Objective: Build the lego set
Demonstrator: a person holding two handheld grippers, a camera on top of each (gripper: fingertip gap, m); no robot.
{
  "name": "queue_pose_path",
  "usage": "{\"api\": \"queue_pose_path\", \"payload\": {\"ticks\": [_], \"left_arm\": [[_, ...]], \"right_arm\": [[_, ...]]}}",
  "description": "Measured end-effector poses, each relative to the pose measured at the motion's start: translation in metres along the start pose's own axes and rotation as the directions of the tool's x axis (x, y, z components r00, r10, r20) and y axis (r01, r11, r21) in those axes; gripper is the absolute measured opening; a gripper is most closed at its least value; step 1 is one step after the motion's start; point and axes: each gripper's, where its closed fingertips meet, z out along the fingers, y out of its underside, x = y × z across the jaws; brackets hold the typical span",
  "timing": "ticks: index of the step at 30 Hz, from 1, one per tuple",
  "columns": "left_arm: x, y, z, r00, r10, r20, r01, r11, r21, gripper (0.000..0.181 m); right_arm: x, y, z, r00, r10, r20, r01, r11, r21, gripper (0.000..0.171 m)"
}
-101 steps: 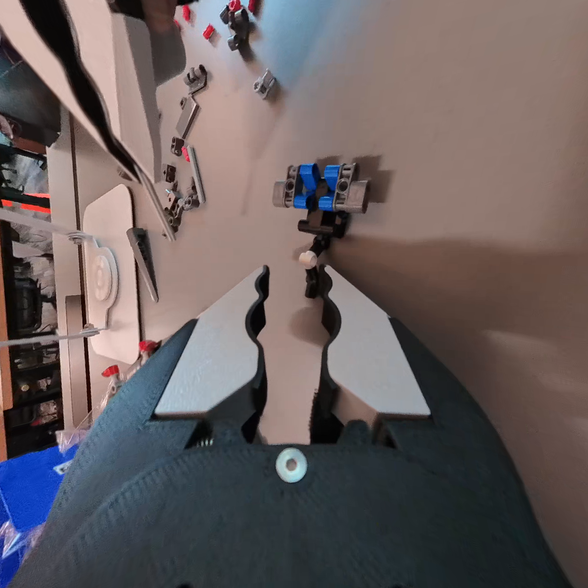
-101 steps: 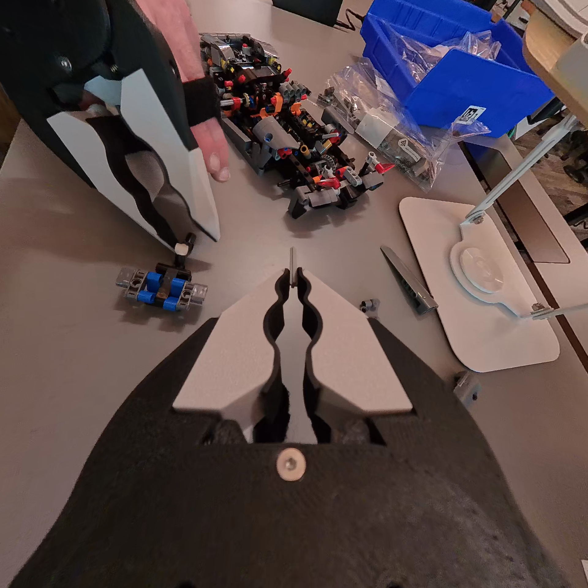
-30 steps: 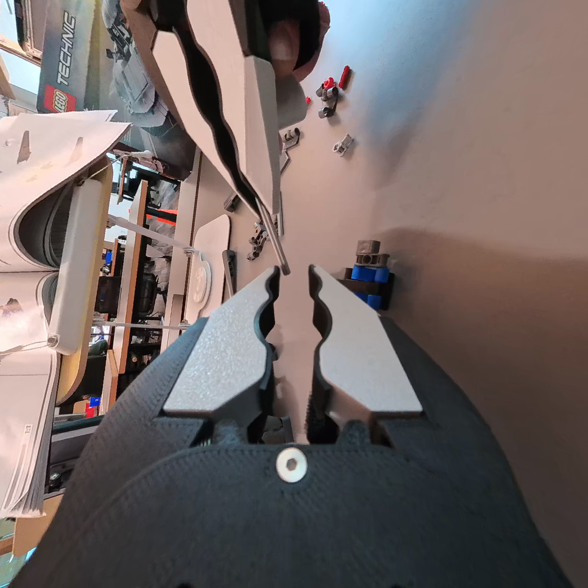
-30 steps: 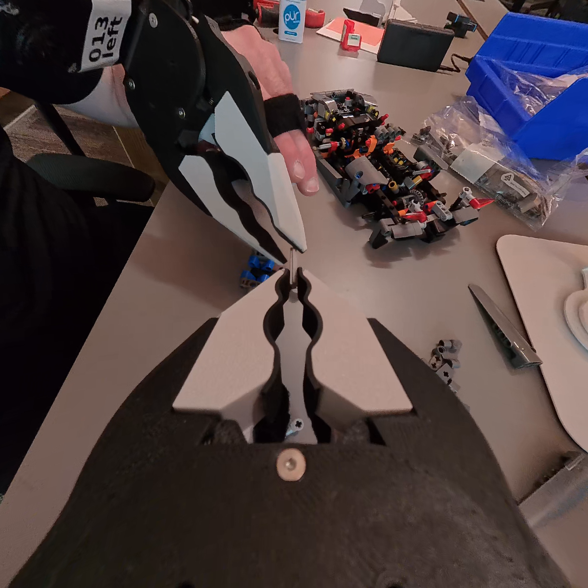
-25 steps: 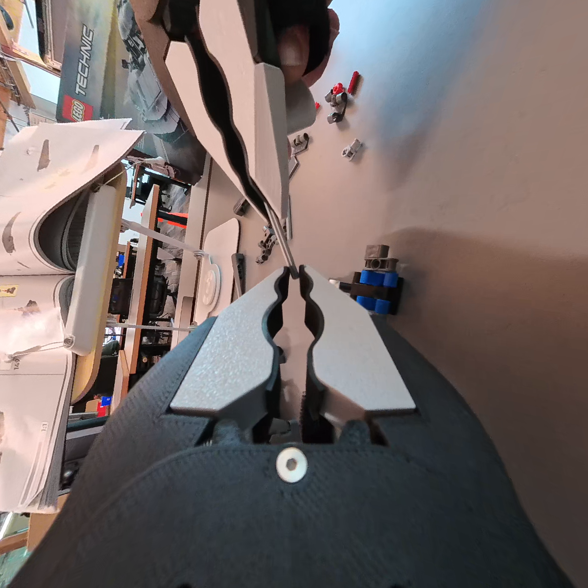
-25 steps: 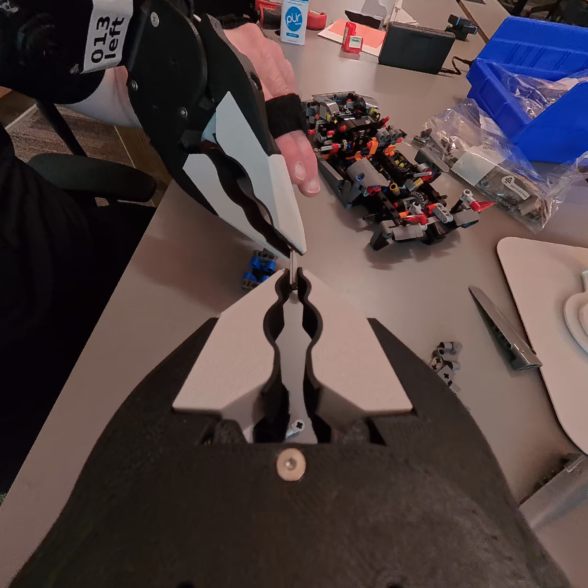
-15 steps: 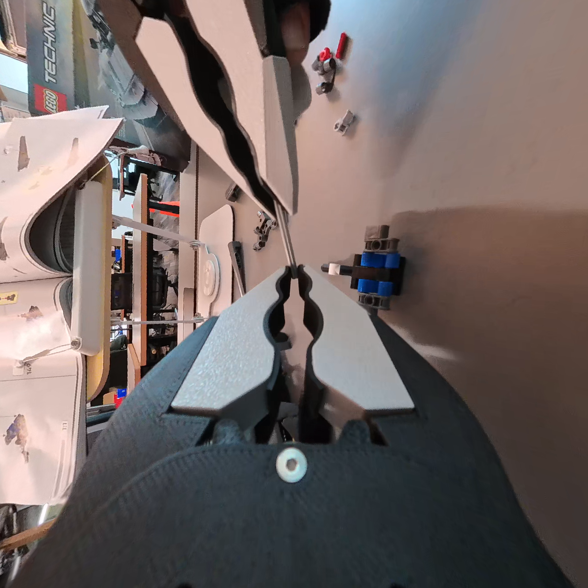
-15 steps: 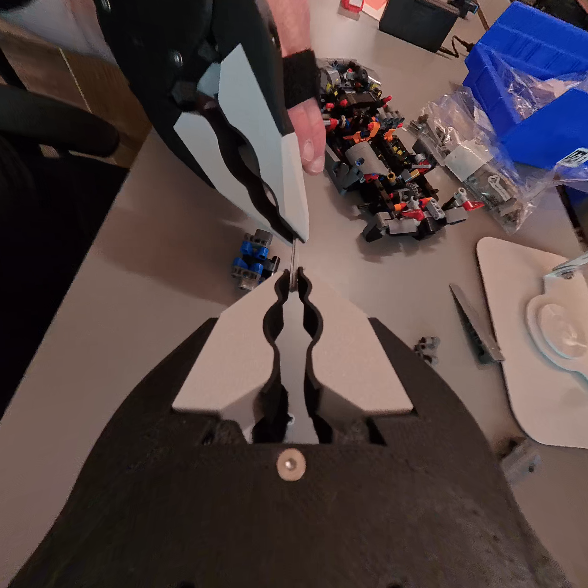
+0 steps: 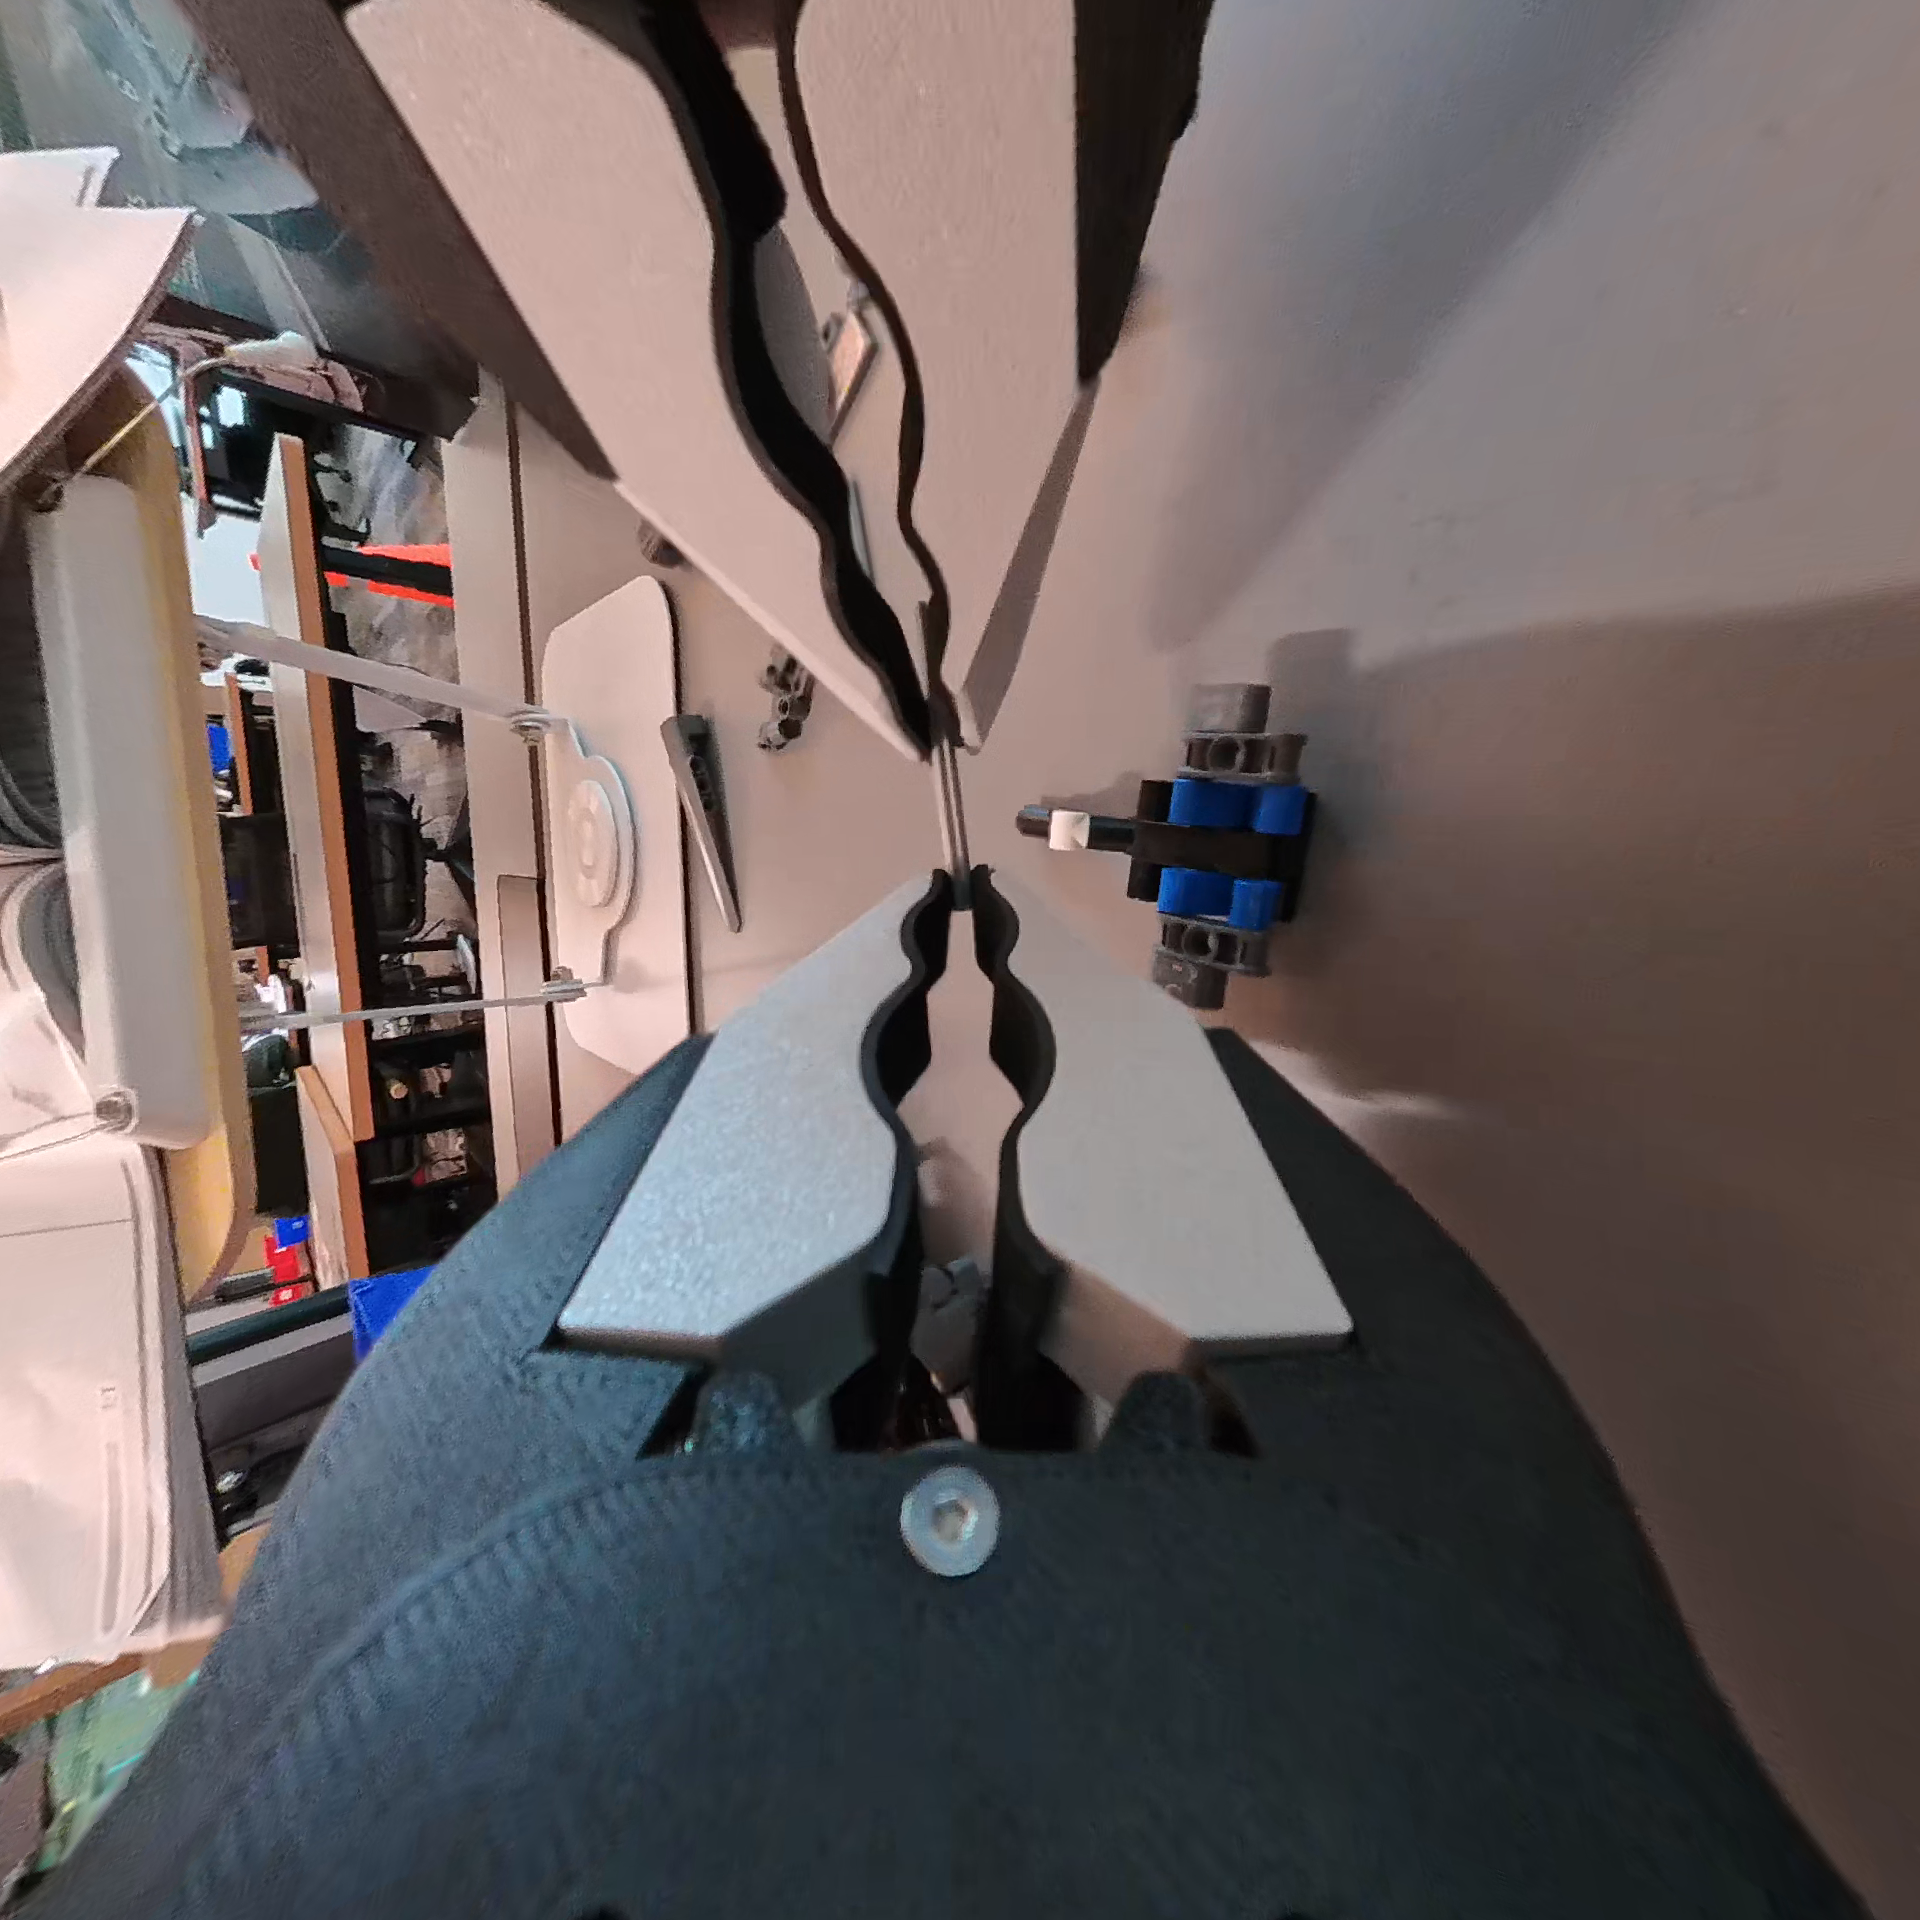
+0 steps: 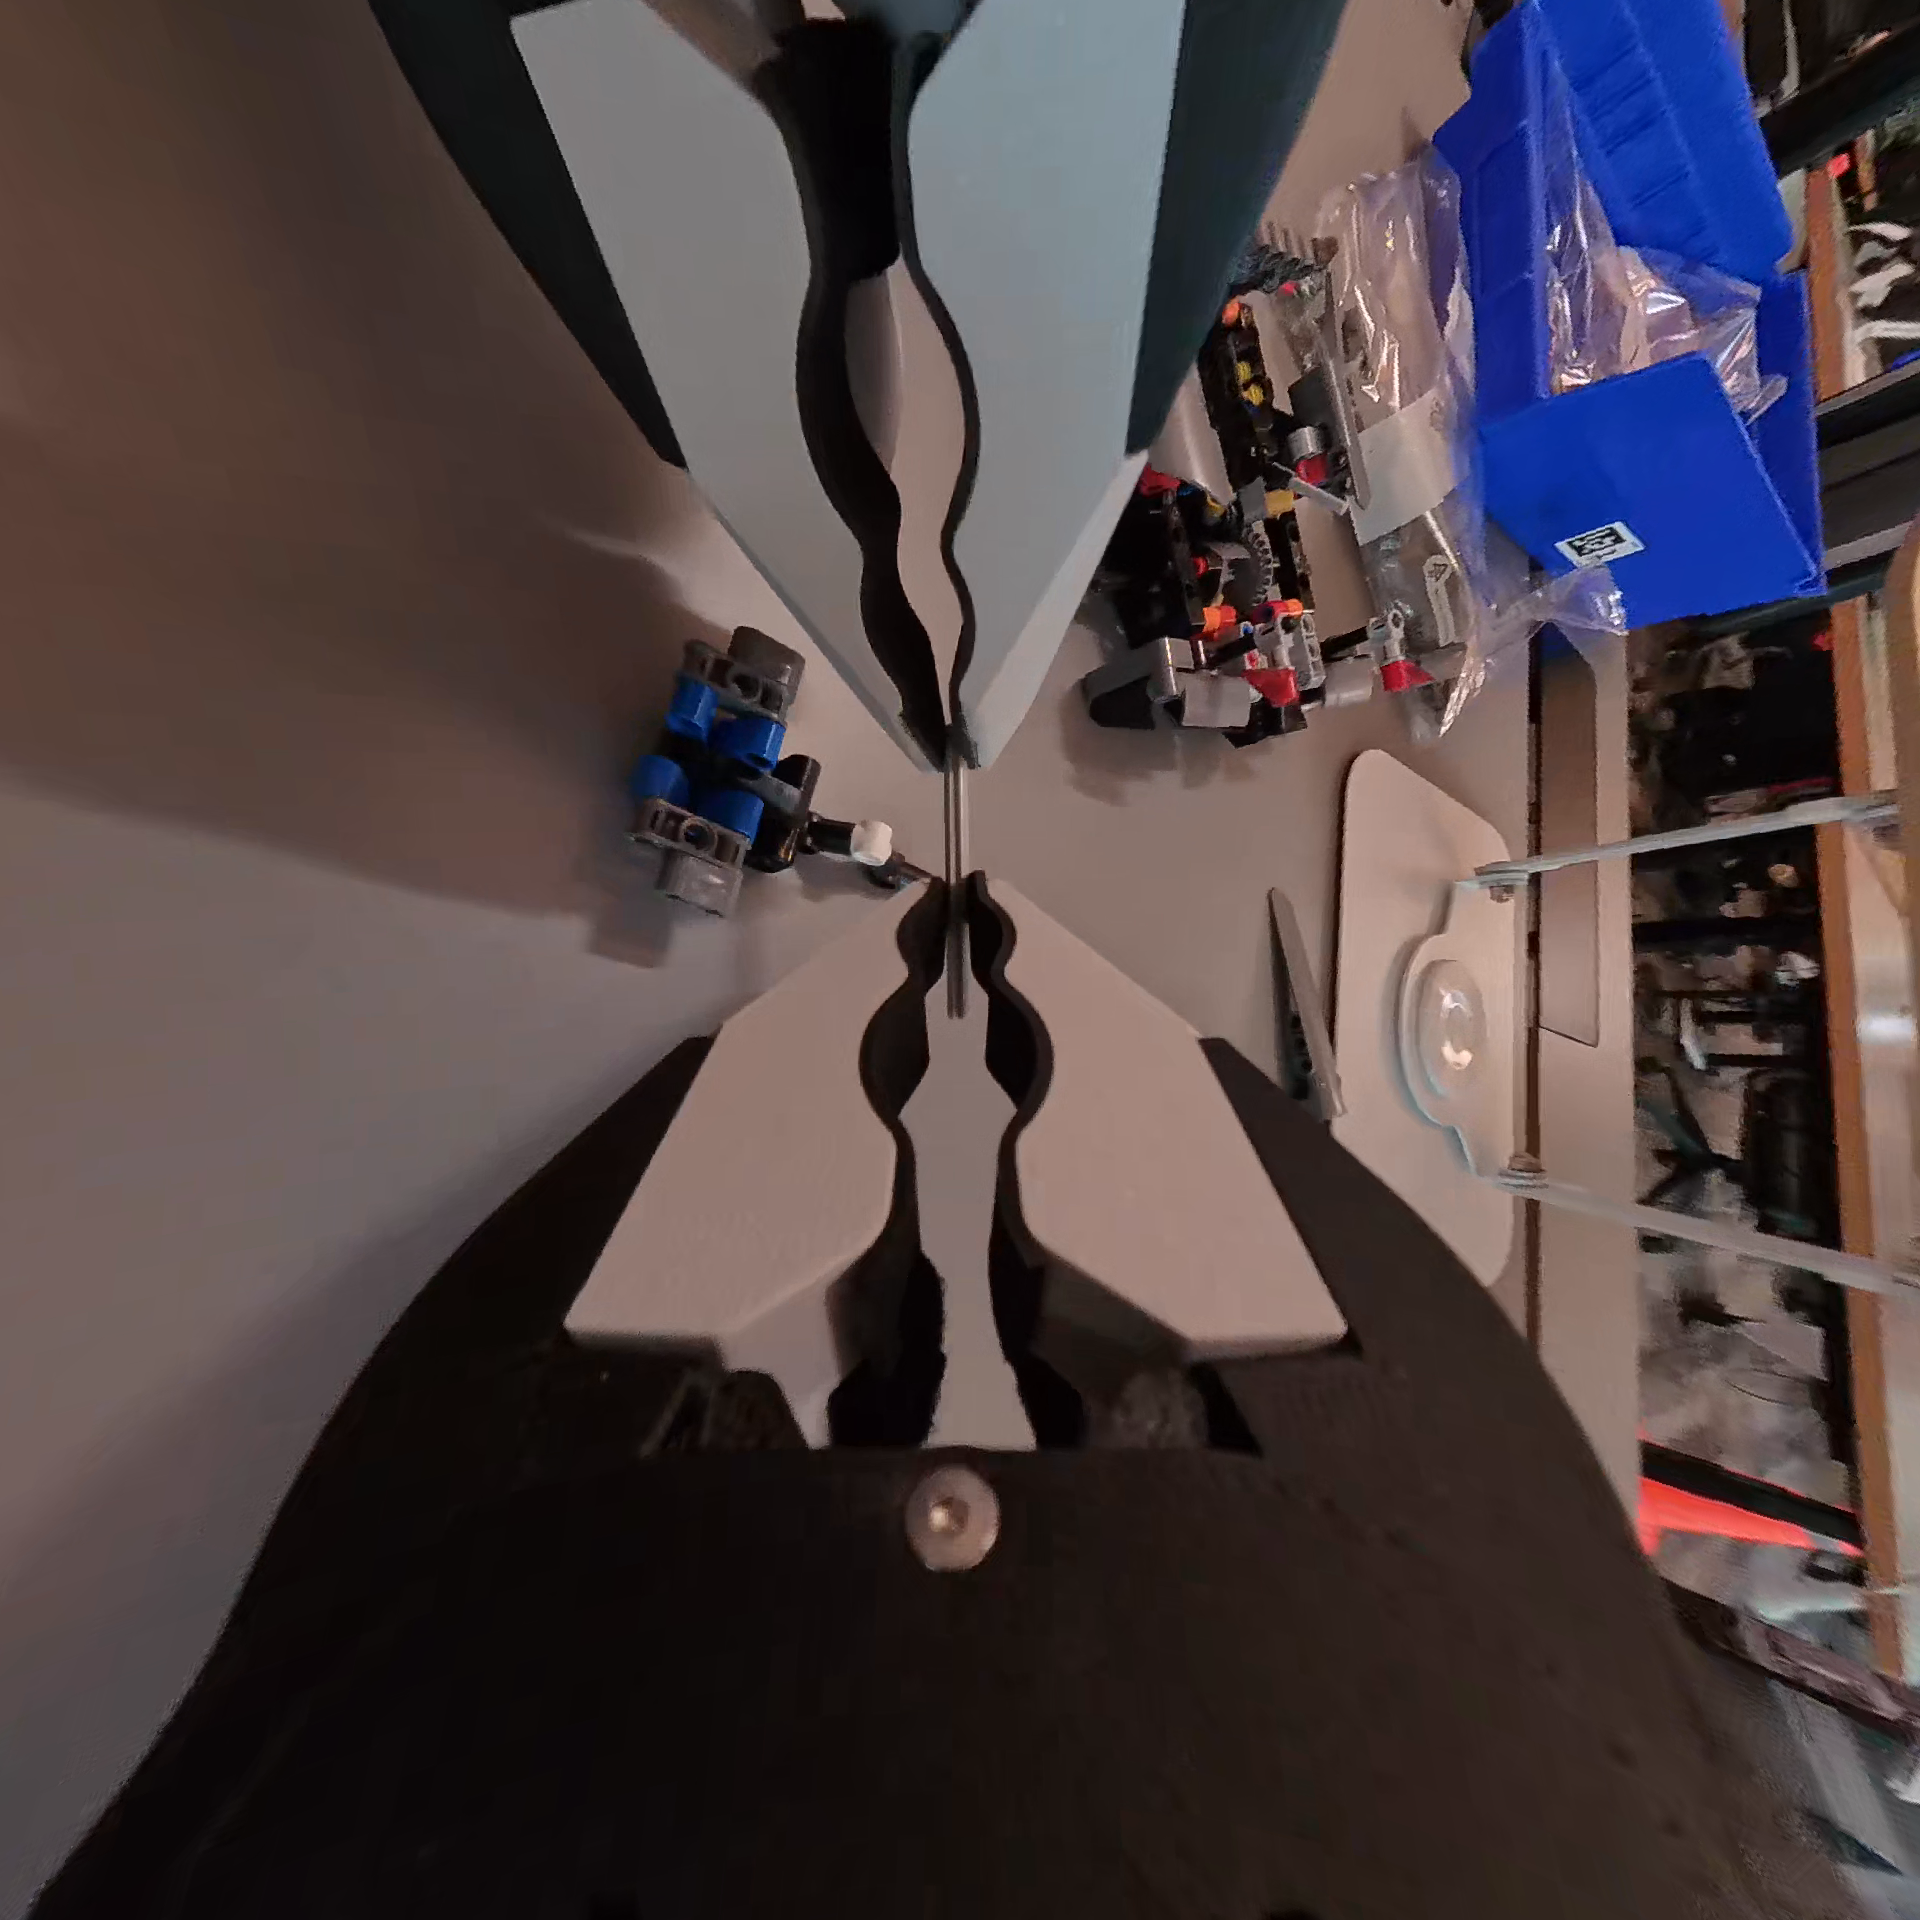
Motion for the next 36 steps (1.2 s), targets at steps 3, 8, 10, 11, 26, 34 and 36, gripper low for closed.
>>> {"api": "queue_pose_path", "payload": {"ticks": [3, 8, 10, 11, 26, 34, 36], "left_arm": [[-0.005, -0.003, -0.001, 0.999, -0.033, 0.014, 0.033, 0.999, 0.04, 0.003], [0.013, -0.002, -0.01, 0.987, -0.078, -0.138, 0.094, 0.989, 0.116, 0.038], [0.022, -0.004, -0.014, 0.972, -0.102, -0.21, 0.137, 0.978, 0.159, 0.042], [0.026, -0.004, -0.014, 0.968, -0.095, -0.232, 0.136, 0.976, 0.169, 0.044], [0.043, -0.011, 0.005, 0.96, 0.02, -0.28, 0.045, 0.974, 0.223, 0.029], [0.043, -0.013, 0.013, 0.954, -0.013, -0.298, 0.08, 0.974, 0.212, 0.022], [0.043, -0.013, 0.014, 0.953, -0.026, -0.301, 0.092, 0.974, 0.209, 0.022]], "right_arm": [[0.002, 0.0, -0.005, 0.997, 0.068, 0.032, -0.069, 0.997, 0.047, 0.0], [0.005, 0.005, -0.017, 0.984, 0.163, 0.072, -0.167, 0.984, 0.058, 0.0], [-0.003, 0.006, -0.018, 0.98, 0.175, 0.089, -0.18, 0.982, 0.05, 0.0], [-0.009, 0.005, -0.019, 0.979, 0.179, 0.097, -0.184, 0.982, 0.046, 0.0], [-0.061, 0.012, -0.026, 0.949, 0.267, 0.167, -0.27, 0.963, -0.001, 0.0], [-0.058, 0.026, -0.02, 0.946, 0.294, 0.134, -0.289, 0.956, -0.052, 0.0], [-0.058, 0.027, -0.02, 0.944, 0.302, 0.134, -0.298, 0.953, -0.049, 0.0]]}}
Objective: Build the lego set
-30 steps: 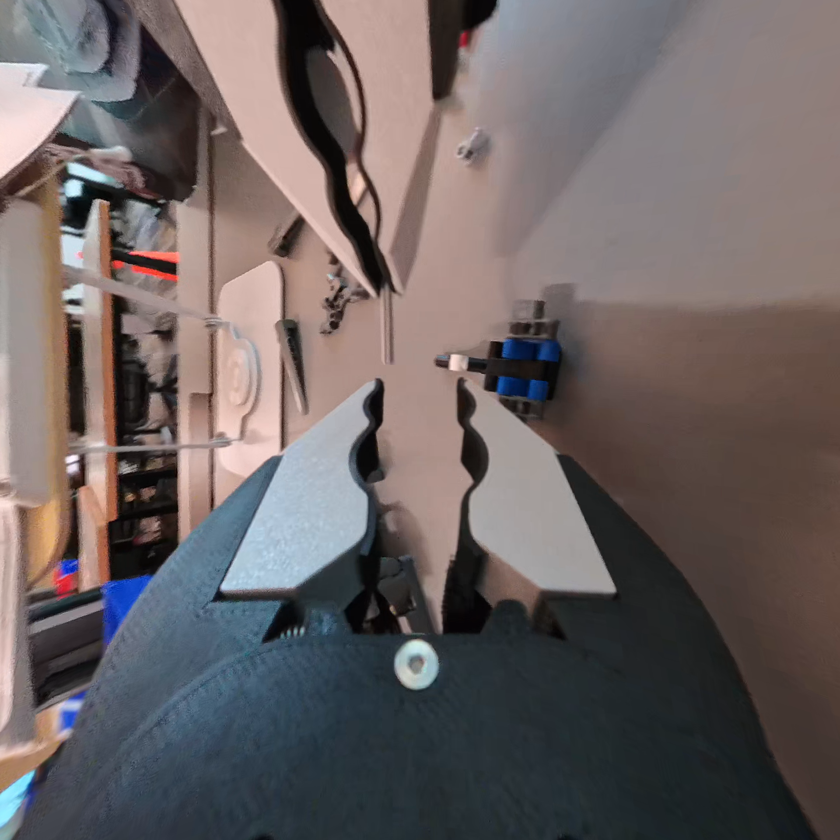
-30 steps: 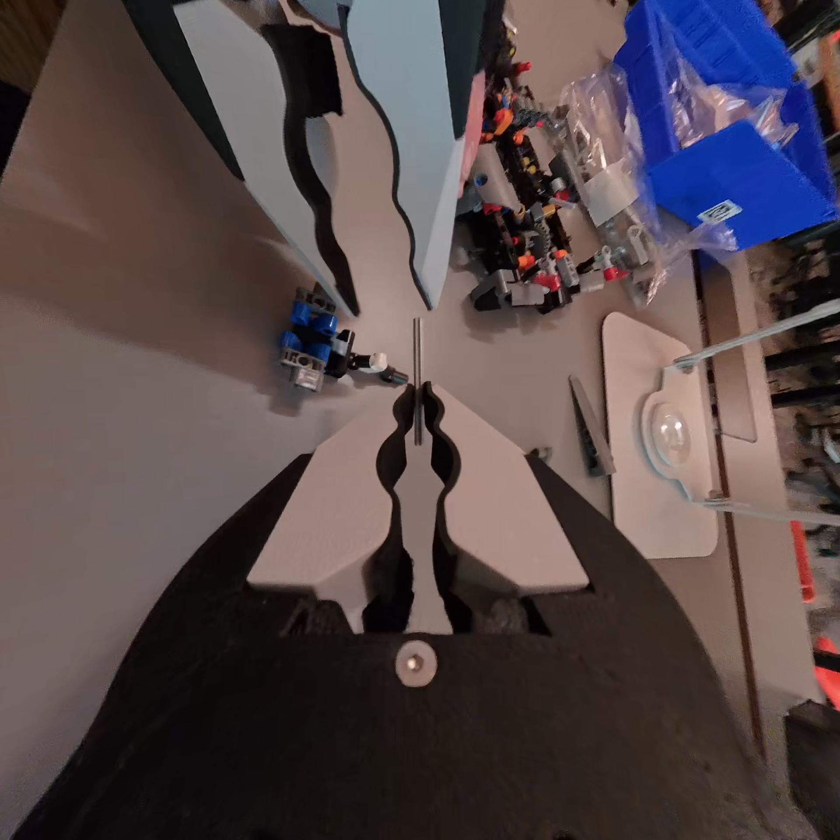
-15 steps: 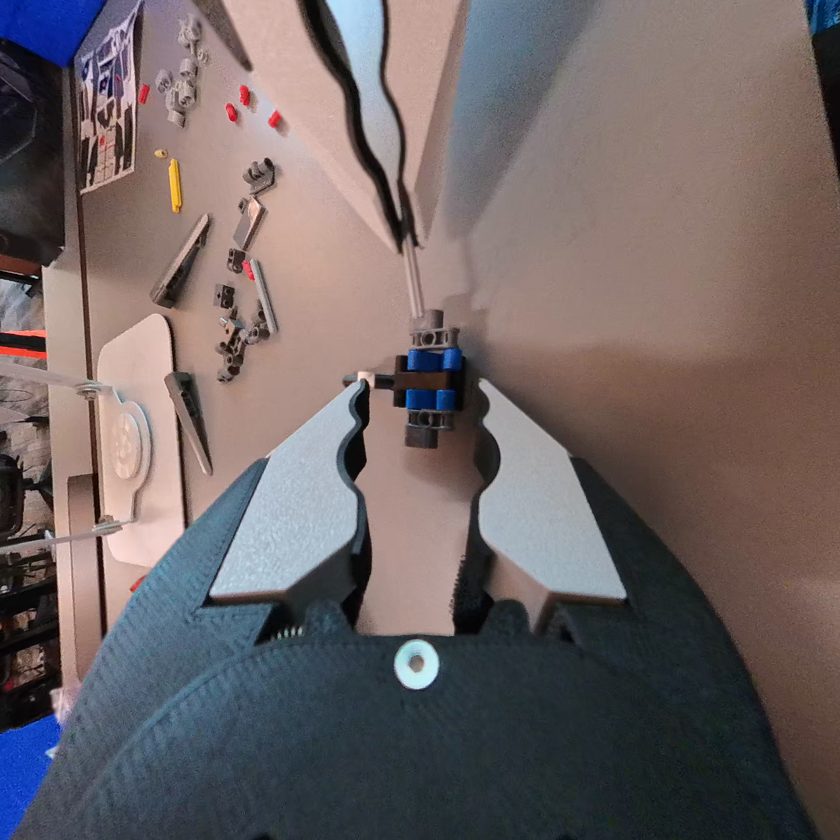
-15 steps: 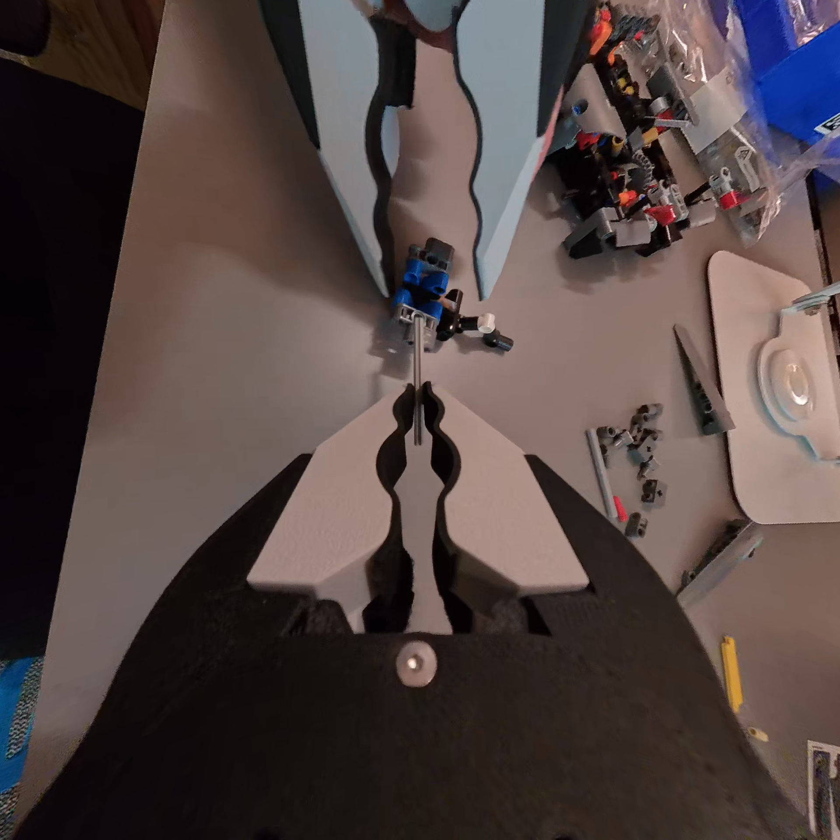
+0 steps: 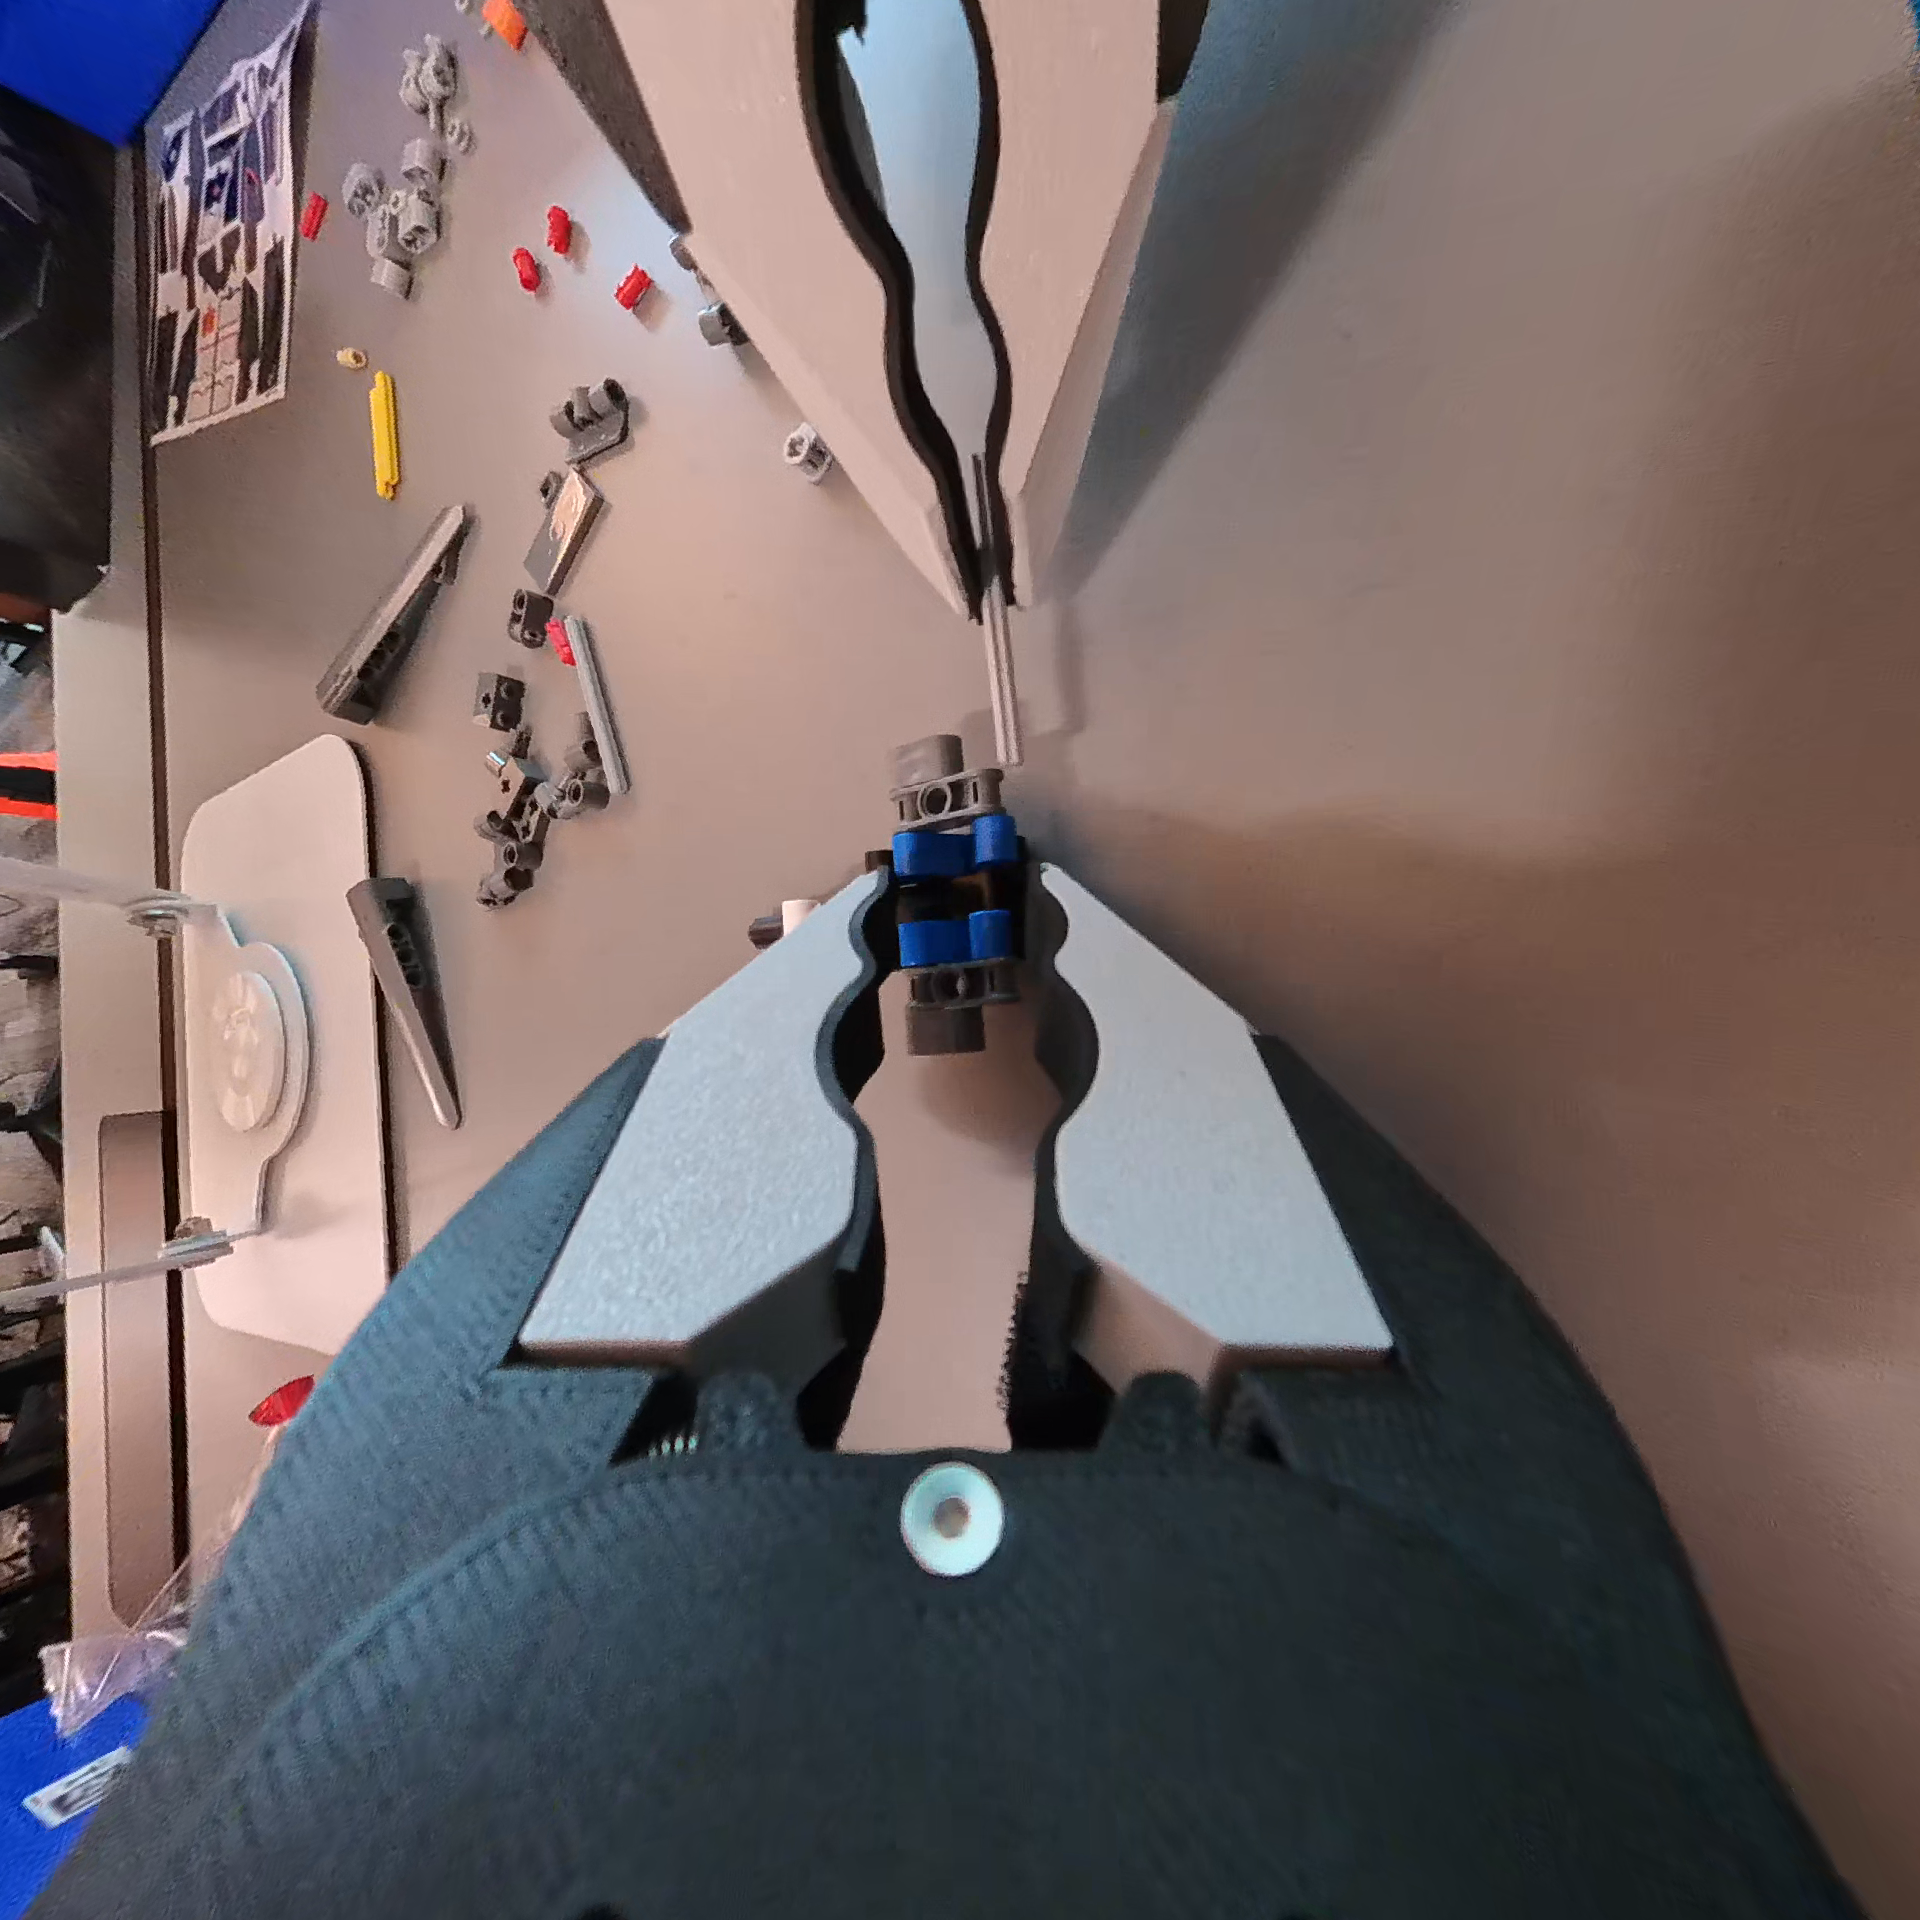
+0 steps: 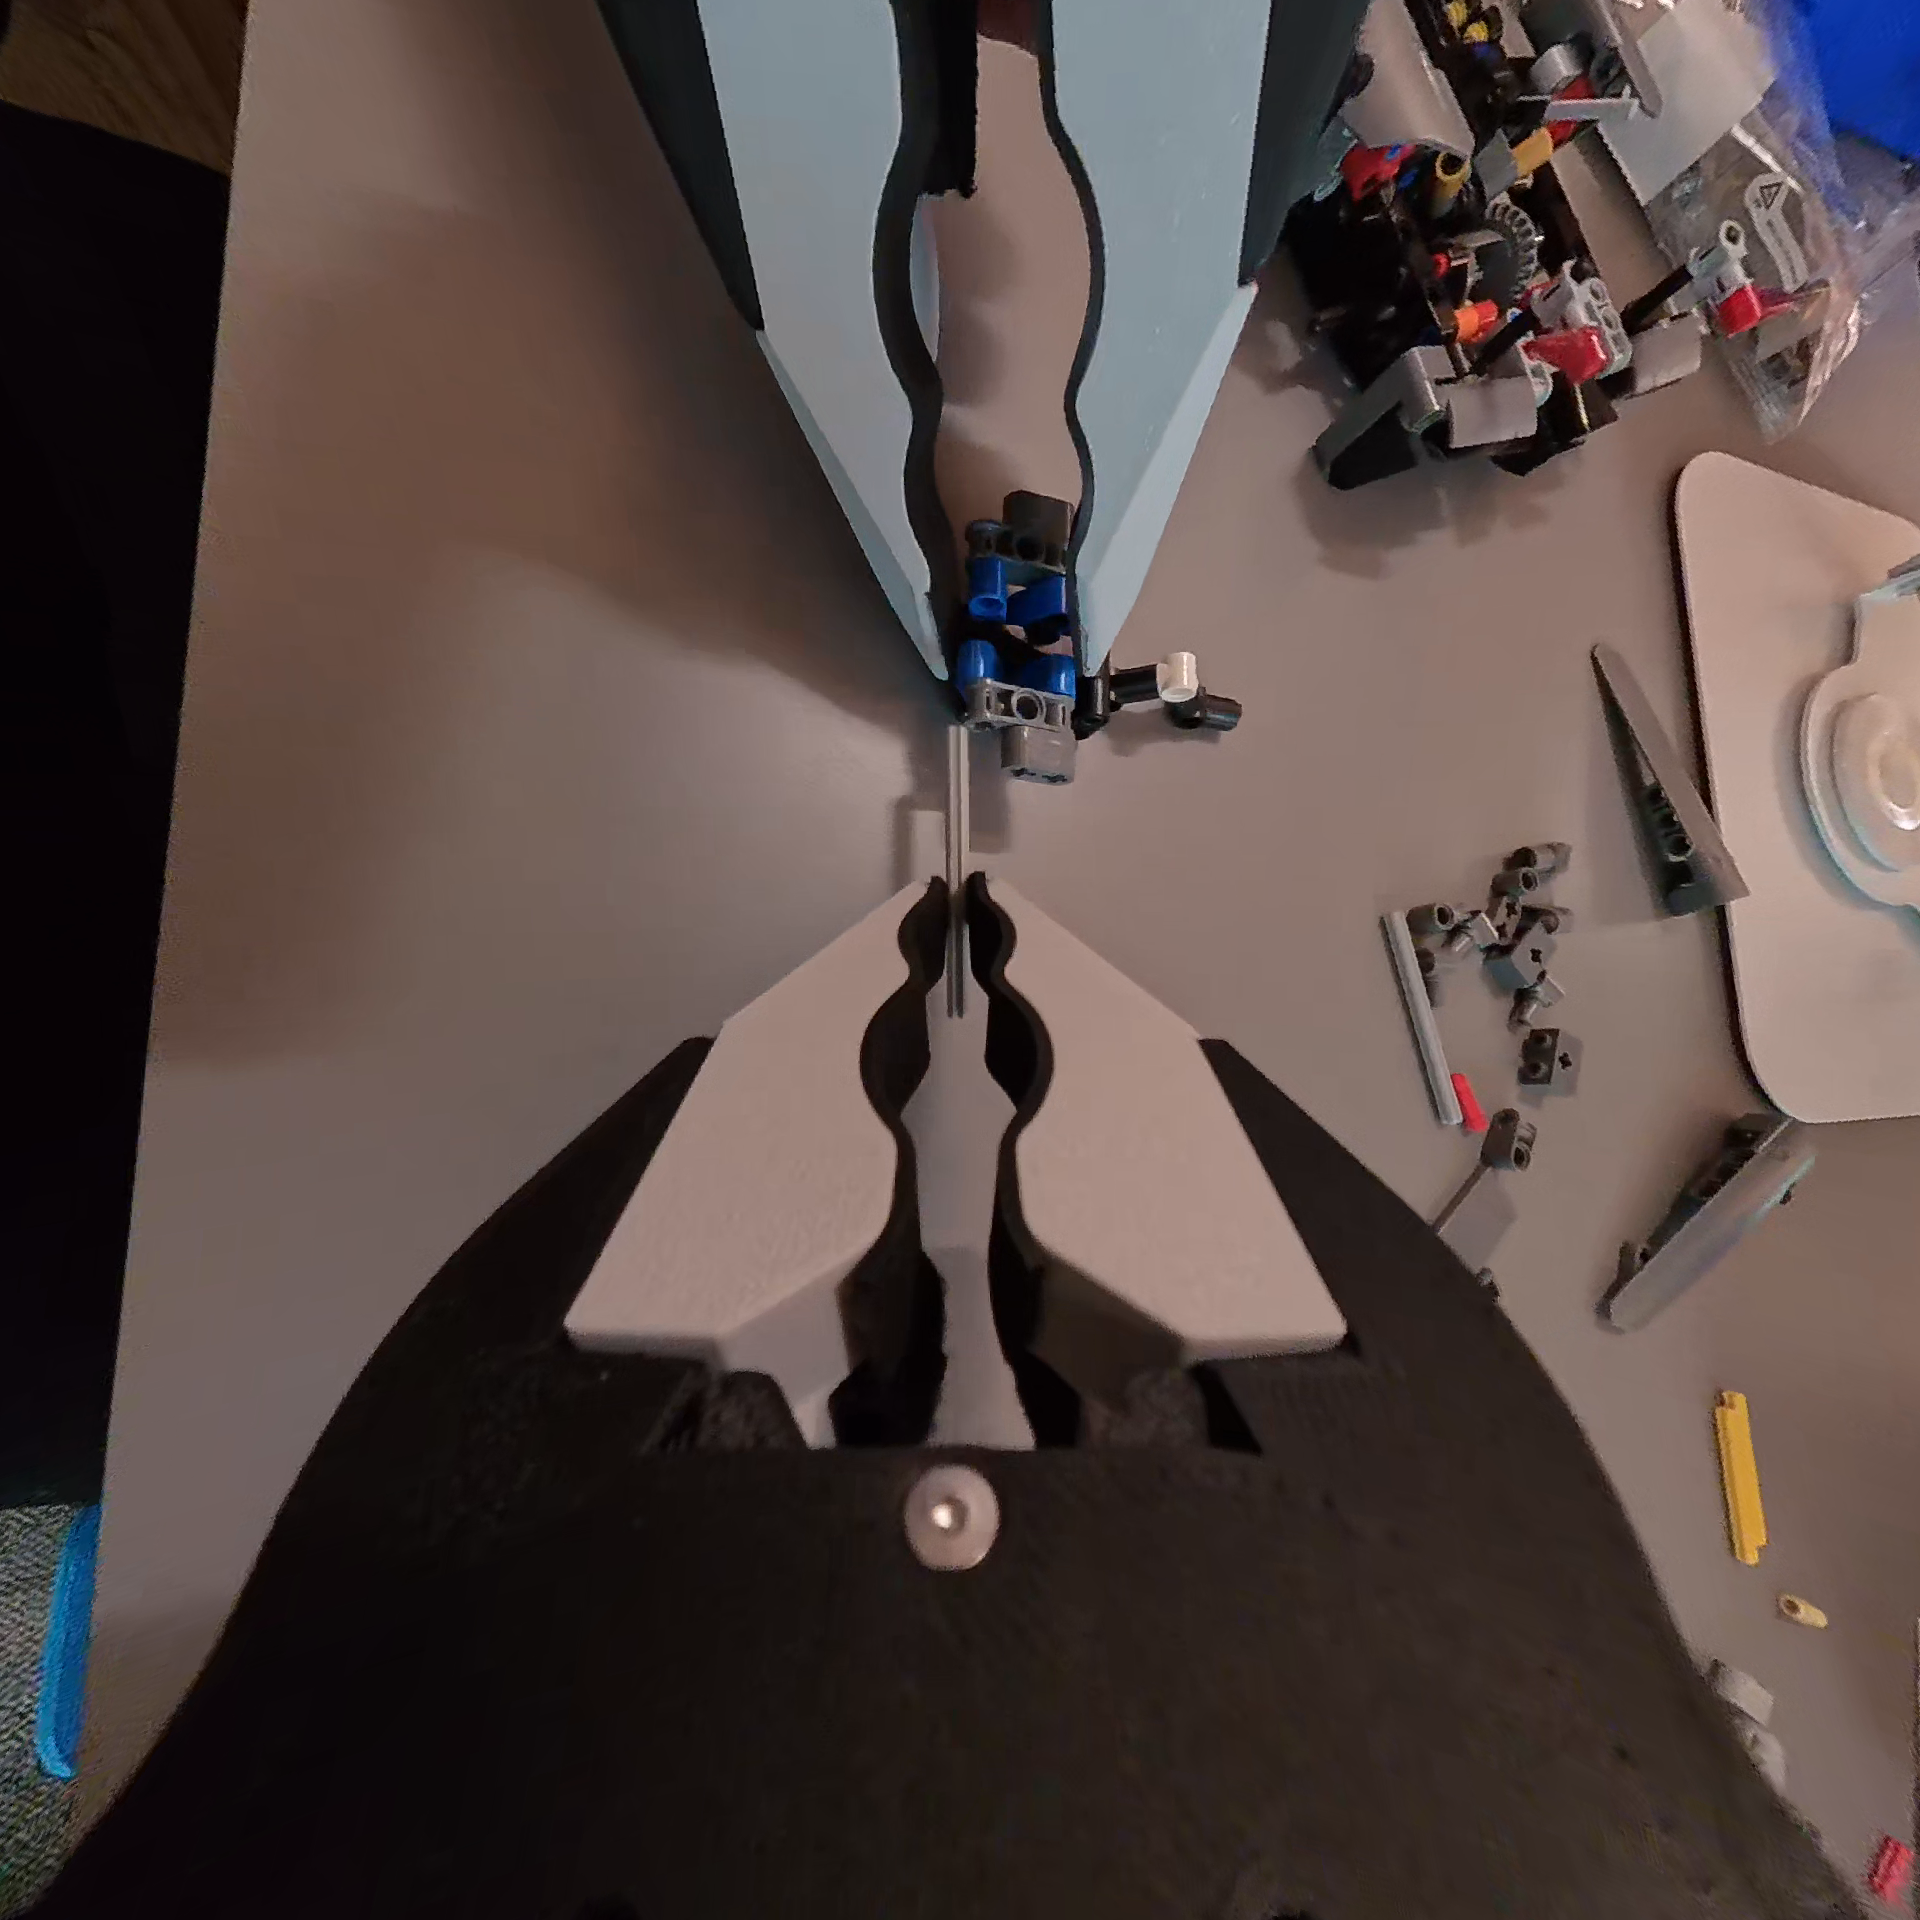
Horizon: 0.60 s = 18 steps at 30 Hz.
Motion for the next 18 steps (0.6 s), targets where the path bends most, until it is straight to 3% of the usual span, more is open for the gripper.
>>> {"api": "queue_pose_path", "payload": {"ticks": [18], "left_arm": [[-0.0015, -0.0021, 0.0027, 0.998, -0.063, -0.023, 0.063, 0.998, -0.002, 0.02]], "right_arm": [[0.0035, -0.0021, 0.0006, 0.999, 0.029, -0.037, -0.028, 1.0, 0.011, 0.0]]}}
